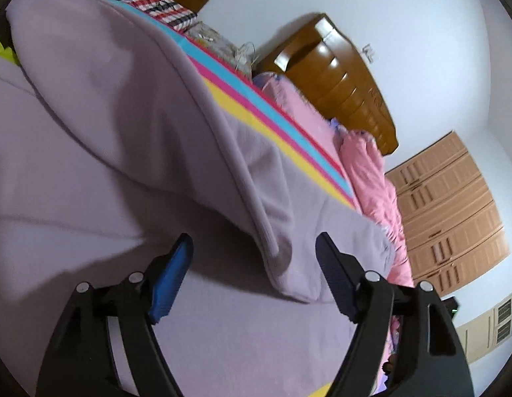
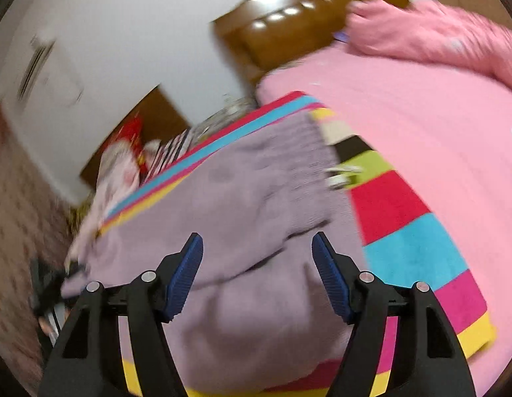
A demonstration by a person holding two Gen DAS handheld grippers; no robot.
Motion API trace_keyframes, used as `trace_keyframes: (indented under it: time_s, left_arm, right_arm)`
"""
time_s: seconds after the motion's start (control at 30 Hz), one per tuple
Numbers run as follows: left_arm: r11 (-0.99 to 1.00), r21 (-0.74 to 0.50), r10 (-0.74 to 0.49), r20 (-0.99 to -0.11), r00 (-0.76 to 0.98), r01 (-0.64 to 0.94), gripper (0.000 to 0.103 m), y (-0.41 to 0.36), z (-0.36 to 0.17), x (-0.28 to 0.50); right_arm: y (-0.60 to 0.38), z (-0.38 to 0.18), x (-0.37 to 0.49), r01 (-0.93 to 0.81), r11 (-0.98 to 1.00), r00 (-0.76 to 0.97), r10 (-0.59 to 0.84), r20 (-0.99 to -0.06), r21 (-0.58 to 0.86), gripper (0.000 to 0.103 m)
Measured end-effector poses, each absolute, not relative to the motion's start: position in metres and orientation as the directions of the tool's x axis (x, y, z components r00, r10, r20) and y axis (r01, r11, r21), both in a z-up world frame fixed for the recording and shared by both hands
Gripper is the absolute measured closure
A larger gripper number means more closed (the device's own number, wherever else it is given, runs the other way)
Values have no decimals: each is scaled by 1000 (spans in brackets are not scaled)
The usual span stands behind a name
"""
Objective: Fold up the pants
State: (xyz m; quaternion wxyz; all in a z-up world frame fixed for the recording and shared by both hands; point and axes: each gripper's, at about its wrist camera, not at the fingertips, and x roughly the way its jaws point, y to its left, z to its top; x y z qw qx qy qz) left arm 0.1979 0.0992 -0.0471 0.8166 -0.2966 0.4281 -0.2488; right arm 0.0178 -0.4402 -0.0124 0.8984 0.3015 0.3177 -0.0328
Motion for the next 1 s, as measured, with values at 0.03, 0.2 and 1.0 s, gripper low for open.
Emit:
trace_keyframes:
  time_s: [0.03, 0.2, 1.0]
  left_arm:
    - [694, -706, -660, -547, 516, 141, 24, 104, -47, 201]
    - [672, -733, -673, -545, 500, 106, 23, 116, -55, 207]
    - [759, -650, -599, -679, 424, 33, 88, 90, -52, 244]
  right_arm:
    - [-445, -16, 21, 272, 803, 784, 135, -606, 530, 38]
    - [-457, -37, 44, 264, 748, 760, 227, -609, 608, 47]
    - [-481, -59, 51, 346, 602, 786, 231, -573, 719, 80]
